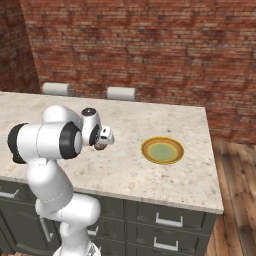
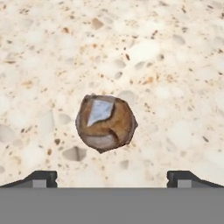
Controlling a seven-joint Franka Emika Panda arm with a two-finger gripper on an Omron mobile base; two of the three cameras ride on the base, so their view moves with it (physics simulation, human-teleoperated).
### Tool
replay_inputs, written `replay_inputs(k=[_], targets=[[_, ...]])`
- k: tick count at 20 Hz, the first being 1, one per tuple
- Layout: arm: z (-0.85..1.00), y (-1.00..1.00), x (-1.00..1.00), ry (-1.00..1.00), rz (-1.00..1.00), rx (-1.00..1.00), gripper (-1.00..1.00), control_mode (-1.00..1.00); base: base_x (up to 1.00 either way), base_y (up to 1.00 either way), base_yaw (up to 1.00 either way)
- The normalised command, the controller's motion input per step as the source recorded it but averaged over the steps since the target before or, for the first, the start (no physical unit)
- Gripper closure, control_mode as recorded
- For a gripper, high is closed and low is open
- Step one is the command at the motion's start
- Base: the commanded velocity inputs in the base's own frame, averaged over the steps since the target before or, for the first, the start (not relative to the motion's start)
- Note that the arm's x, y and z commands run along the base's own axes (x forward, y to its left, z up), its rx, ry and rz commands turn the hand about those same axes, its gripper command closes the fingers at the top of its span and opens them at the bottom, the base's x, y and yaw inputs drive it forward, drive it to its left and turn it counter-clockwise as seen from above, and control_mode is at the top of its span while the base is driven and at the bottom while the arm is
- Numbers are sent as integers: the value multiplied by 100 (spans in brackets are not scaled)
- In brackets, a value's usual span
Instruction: Pick the avocado and bread from the counter and place them on the plate. Then pick the jam from the cabinet and place it next to the plate. Lastly close the cabinet door.
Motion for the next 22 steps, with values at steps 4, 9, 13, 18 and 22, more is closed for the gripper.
replay_inputs(k=[4,9,13,18,22], targets=[[-26,9,38,0,0,0,-100,-100,0,0,0],[-25,5,36,0,0,0,-100,-100,0,0,0],[-31,0,24,0,0,0,-100,-100,0,0,0],[-37,0,7,3,-1,0,-100,-100,0,0,0],[-38,0,3,6,-2,0,100,-100,0,0,0]])
